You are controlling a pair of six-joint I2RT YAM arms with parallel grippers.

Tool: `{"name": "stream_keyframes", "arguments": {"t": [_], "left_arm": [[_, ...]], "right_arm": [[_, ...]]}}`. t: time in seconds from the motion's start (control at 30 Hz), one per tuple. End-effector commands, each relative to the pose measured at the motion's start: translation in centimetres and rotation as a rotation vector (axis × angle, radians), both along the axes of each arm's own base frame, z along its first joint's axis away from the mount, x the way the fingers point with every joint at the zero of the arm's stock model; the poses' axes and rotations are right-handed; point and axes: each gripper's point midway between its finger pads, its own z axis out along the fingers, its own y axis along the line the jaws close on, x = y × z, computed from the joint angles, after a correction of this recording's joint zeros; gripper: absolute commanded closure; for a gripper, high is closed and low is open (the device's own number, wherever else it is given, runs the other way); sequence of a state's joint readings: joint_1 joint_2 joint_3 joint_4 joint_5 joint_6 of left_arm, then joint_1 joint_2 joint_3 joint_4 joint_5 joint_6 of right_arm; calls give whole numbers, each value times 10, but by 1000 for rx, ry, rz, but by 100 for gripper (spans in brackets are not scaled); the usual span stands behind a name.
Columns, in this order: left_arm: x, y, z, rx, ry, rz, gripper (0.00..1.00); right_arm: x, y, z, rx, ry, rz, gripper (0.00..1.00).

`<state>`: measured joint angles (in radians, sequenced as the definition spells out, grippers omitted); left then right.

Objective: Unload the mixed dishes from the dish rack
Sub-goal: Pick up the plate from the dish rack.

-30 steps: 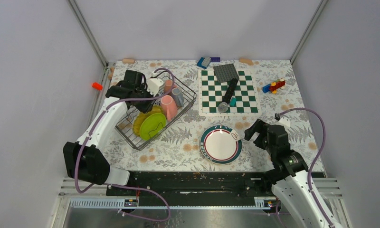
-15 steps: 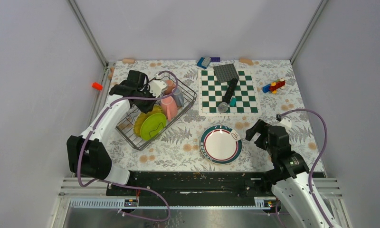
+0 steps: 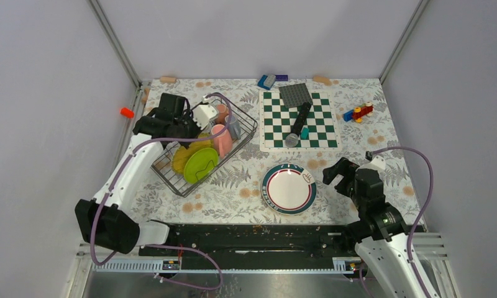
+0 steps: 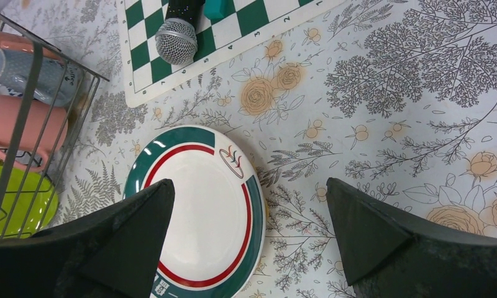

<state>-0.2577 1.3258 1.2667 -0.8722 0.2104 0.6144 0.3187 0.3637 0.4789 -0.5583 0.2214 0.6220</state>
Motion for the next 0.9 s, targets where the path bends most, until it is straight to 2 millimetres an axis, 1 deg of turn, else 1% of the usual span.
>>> {"name": "stream_keyframes", "arguments": {"t": [0.0, 0.1, 0.23, 0.37, 0.43, 0.53, 0.6, 0.67, 0.77, 0.87], "left_arm": [[8, -8, 39, -14, -168, -38, 100], [11, -5, 51, 11, -239, -17, 100], [18, 11, 71, 80, -360, 44, 100], [19, 24, 100, 98, -476, 101, 100], [23, 32, 112, 114, -538, 159, 100], [32, 46, 138, 120, -663, 264, 100], [33, 50, 155, 93, -722, 309, 100], [30, 49, 173, 37, -769, 337, 100], [25, 47, 205, -88, -868, 382, 100], [15, 45, 238, -237, -976, 419, 100]], "right_arm": [[-3, 0, 12, 13, -36, 7, 0], [-5, 0, 16, 22, -57, 10, 0], [-6, 1, 17, 26, -70, 15, 0], [-5, 1, 19, 26, -84, 18, 0], [-3, 3, 19, 33, -96, 26, 0], [-2, 7, 20, 44, -105, 43, 0], [-1, 9, 22, 50, -114, 50, 0], [0, 11, 25, 58, -129, 57, 1], [4, 13, 29, 75, -166, 65, 0], [8, 16, 28, 93, -183, 64, 0]]}}
